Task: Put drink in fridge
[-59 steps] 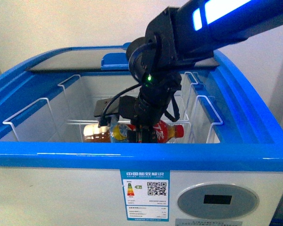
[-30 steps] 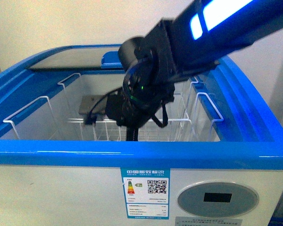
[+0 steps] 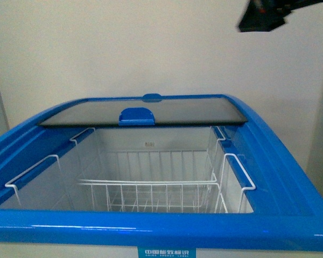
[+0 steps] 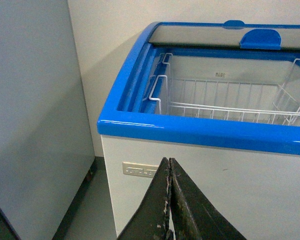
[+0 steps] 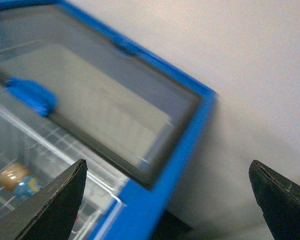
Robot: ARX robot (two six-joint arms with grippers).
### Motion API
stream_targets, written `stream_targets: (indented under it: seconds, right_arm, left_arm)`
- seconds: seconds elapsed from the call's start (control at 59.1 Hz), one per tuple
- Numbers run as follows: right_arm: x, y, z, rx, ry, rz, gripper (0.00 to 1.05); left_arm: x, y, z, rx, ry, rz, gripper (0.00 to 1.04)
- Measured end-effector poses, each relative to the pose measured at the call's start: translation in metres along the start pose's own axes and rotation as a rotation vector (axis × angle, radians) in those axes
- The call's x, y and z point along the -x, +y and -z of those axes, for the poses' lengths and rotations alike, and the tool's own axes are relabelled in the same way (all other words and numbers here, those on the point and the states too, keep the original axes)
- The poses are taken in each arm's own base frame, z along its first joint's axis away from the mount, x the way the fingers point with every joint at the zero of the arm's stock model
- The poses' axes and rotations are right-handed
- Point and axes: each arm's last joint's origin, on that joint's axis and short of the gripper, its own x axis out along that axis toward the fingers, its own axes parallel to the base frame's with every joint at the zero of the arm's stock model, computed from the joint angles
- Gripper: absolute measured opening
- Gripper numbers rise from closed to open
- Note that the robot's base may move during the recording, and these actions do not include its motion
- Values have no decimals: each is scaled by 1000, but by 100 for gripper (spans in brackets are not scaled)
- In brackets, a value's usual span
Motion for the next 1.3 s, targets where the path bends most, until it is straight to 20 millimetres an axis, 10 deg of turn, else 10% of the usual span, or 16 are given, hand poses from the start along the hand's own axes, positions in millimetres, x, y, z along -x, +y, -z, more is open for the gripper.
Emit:
stream_targets:
  seconds: [0.135,0.322,0.813,1.304]
  right_arm:
    - [62,-10,33,-202,54,163,97]
    - [76,-9,31,-277,-10,204,93]
    - [128,56,172,-402,-151,253,2]
    - [165,92,231,-406,-147,253,3]
  left_arm:
    - [0,0,0,0,0,0,3]
    - [0,0,0,0,0,0,3]
    - [0,0,0,0,0,0,3]
    - [0,0,0,0,0,0,3]
